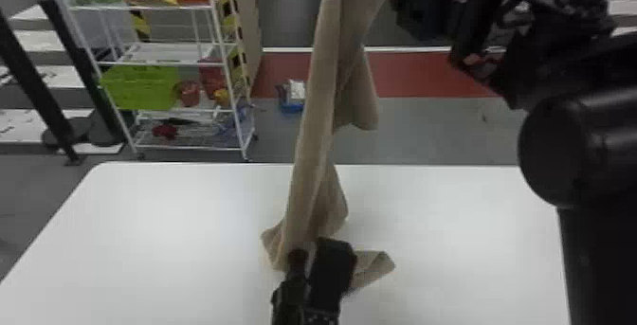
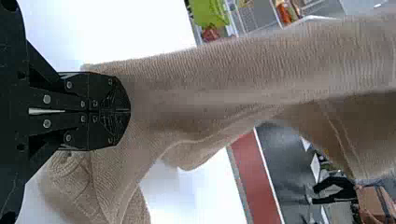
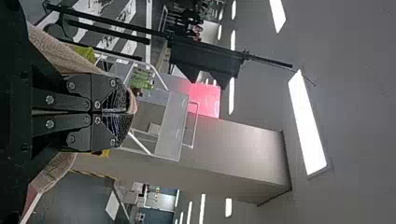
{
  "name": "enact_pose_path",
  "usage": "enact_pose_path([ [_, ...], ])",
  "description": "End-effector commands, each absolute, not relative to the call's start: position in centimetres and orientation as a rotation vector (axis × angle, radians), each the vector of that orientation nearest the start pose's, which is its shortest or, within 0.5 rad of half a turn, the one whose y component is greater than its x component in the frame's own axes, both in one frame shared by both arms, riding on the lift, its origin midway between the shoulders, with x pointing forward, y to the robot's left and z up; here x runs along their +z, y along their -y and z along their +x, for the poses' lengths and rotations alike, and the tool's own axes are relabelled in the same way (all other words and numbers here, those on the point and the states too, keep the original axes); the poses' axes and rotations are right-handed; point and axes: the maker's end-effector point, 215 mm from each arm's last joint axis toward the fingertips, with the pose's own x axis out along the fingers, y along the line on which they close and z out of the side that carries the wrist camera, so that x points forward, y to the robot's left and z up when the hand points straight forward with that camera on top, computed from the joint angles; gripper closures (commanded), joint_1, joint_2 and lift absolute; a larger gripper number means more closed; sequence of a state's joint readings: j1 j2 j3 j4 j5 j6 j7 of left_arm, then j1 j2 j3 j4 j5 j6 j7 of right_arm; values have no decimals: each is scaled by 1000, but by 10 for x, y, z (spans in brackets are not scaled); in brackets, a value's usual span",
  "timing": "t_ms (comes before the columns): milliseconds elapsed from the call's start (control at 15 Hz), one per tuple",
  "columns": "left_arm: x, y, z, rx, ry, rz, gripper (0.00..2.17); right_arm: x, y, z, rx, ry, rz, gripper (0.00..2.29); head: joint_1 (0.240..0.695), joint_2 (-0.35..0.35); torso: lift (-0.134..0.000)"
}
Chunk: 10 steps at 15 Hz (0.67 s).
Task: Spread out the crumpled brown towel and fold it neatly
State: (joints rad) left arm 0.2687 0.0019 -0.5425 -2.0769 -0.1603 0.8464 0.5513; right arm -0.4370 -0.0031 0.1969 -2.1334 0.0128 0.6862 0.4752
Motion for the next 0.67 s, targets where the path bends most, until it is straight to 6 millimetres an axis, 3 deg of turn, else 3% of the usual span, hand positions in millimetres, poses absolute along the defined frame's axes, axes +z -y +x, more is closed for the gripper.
enact_pose_path([
  [0,-413,-129,419,97,-562,252,1916,11,39,579,623,296,-122,1501,595,50,-122],
  [133,-412,-118,402,16,-589,207,1878,13,40,580,624,299,-118,1501,590,79,-122],
  [200,-407,-104,397,7,-574,228,1679,14,37,579,627,300,-121,1501,594,84,-122],
  [267,-400,-86,389,-1,-543,271,1328,12,36,579,628,297,-125,1501,596,86,-122],
  [333,-394,-69,384,-7,-514,312,785,10,38,580,622,294,-128,1501,597,86,-122],
  [467,-388,-41,372,-45,-486,343,461,7,38,580,621,288,-129,1501,596,52,-122],
  [600,-379,-29,365,-42,-456,362,377,5,38,580,621,285,-128,1501,598,23,-122],
])
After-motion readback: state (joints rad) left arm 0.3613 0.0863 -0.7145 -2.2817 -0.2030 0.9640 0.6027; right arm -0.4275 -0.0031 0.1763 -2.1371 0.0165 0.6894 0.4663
